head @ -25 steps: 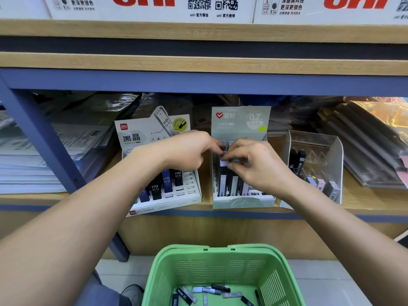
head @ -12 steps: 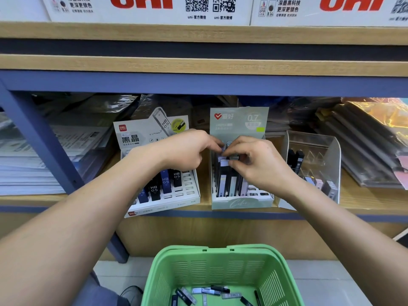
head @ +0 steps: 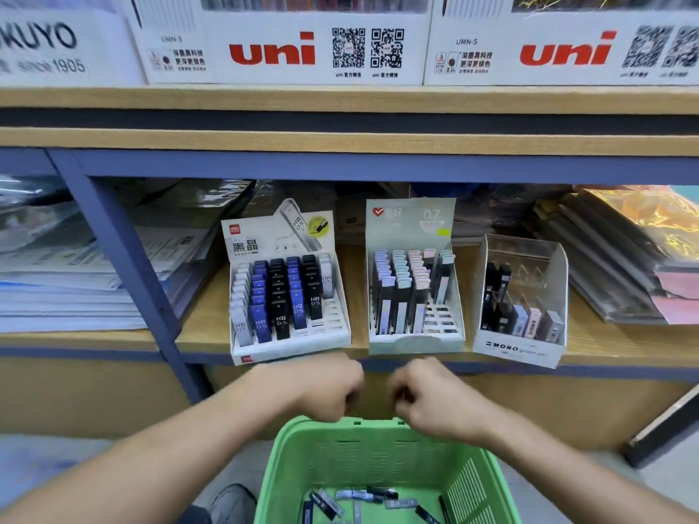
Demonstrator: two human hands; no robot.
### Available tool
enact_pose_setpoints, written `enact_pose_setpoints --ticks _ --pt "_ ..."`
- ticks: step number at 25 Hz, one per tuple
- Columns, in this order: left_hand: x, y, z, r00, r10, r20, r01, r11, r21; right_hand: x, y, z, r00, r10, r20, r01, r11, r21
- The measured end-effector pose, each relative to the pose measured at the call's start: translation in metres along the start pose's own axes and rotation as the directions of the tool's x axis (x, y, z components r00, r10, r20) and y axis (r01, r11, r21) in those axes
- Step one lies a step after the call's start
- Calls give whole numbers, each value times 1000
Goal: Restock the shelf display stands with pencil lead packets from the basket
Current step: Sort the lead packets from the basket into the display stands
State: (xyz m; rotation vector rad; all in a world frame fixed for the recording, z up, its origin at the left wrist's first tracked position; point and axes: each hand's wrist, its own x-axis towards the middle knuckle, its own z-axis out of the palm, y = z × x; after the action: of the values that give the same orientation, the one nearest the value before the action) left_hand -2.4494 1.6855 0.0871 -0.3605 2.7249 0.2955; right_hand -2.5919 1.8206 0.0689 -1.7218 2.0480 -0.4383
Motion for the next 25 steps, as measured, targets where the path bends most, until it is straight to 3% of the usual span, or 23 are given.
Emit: enact_pose_setpoints --ticks 2,4,10,14,18,21,25 --pt "12 5 48 988 -9 155 9 1000 -2 -4 13 47 975 88 202 -70 993 -98" --pt "26 10 94 976 -69 207 84 994 -68 -6 34 88 933 194 304 -160 978 -135" --pt "55 27 220 925 -307 223 359 899 -252 -24 110 199 816 465 343 -453 884 -118" --pt "63 23 281 845 -431 317 515 815 -265 -28 139 242 741 534 407 -514 841 -167" --pt "77 13 321 788 -416 454 546 813 -201 -37 160 270 677 542 498 -401 839 -367" --pt "80 25 345 818 -314 482 435 886 -162 -48 171 291 671 524 525 -267 831 -488" --pt "79 47 362 888 -192 418 230 972 -42 -48 171 306 704 449 550 -65 812 -580"
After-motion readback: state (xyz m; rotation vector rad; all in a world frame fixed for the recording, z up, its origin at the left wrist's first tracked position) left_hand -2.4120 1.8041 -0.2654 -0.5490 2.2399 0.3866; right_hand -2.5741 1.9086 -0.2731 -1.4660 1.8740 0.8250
